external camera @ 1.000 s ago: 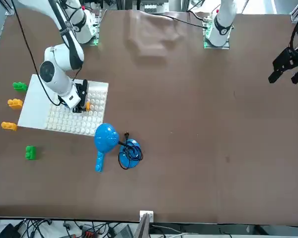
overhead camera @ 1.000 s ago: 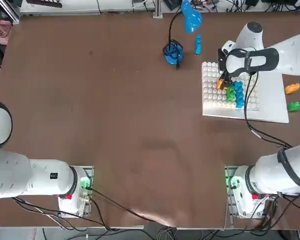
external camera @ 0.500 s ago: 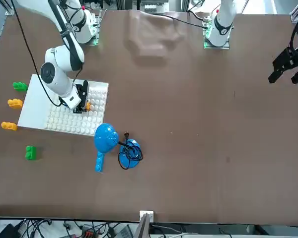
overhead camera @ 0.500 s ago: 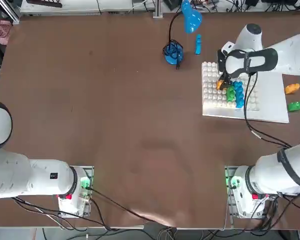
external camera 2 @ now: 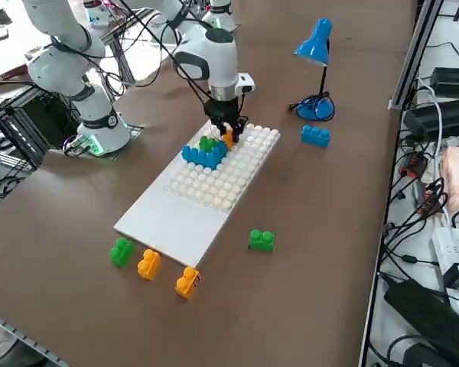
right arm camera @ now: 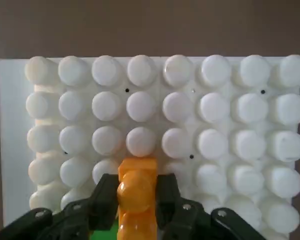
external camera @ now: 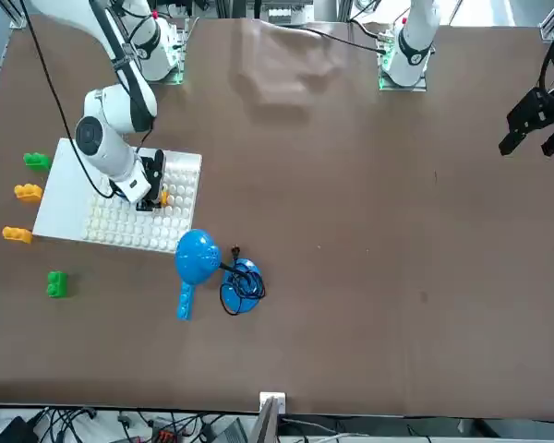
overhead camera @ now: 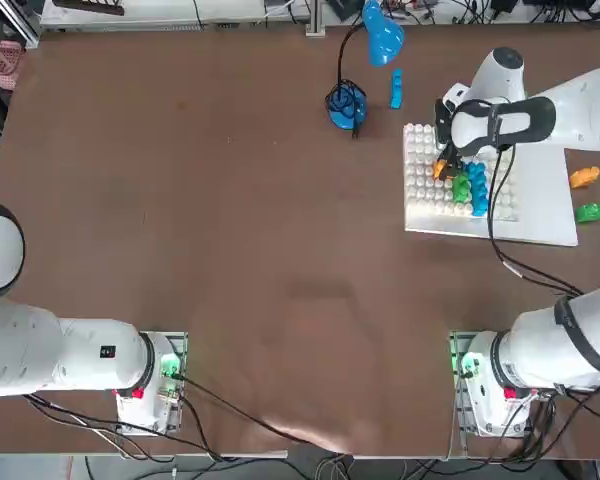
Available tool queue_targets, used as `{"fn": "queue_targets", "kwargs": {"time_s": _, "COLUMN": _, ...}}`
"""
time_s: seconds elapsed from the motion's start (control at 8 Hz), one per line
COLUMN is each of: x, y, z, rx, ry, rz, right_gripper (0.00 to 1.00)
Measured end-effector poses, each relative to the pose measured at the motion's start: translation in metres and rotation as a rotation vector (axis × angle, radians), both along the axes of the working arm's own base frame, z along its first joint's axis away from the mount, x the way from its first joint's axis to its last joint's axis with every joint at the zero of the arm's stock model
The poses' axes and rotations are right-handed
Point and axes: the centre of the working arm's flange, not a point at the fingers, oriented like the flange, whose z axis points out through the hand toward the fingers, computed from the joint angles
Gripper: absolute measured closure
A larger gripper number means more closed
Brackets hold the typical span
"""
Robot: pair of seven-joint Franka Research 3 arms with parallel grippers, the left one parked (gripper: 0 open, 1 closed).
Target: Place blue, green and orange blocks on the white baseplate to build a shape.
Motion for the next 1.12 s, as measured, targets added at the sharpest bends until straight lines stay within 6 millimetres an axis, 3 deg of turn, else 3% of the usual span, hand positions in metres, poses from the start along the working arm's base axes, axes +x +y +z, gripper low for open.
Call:
{"fn": "queue_targets", "kwargs": {"time_s": 0.38, "x": -0.0001, "y": 0.0000, "z": -0.0001, "rx": 0.000, "ry": 0.000, "rz": 0.000, "right_gripper": 0.62}}
{"fn": "queue_targets", "kwargs": {"time_s": 0.5, "x": 0.0002, "y": 0.0001, "z": -0.0009, "rx": 0.001, "ry": -0.004, "rz": 0.000, "right_gripper": 0.57}}
{"fn": "queue_targets", "kwargs": {"time_s": 0.62, "x": 0.0013, "y": 0.0003, "z": -0.0017, "rx": 0.004, "ry": -0.013, "rz": -0.001, "right_gripper": 0.46}}
{"fn": "queue_targets", "kwargs": {"time_s": 0.88, "x": 0.0030, "y": 0.0009, "z": -0.0088, "rx": 0.012, "ry": -0.023, "rz": -0.003, "right_gripper": 0.08}}
{"fn": "queue_targets", "kwargs": {"time_s": 1.0, "x": 0.0033, "y": 0.0007, "z": -0.0094, "rx": 0.012, "ry": -0.025, "rz": -0.003, "right_gripper": 0.00}}
{"fn": "queue_targets", "kwargs": {"time_s": 1.12, "x": 0.0037, "y": 0.0006, "z": -0.0090, "rx": 0.013, "ry": -0.026, "rz": -0.003, "right_gripper": 0.00}}
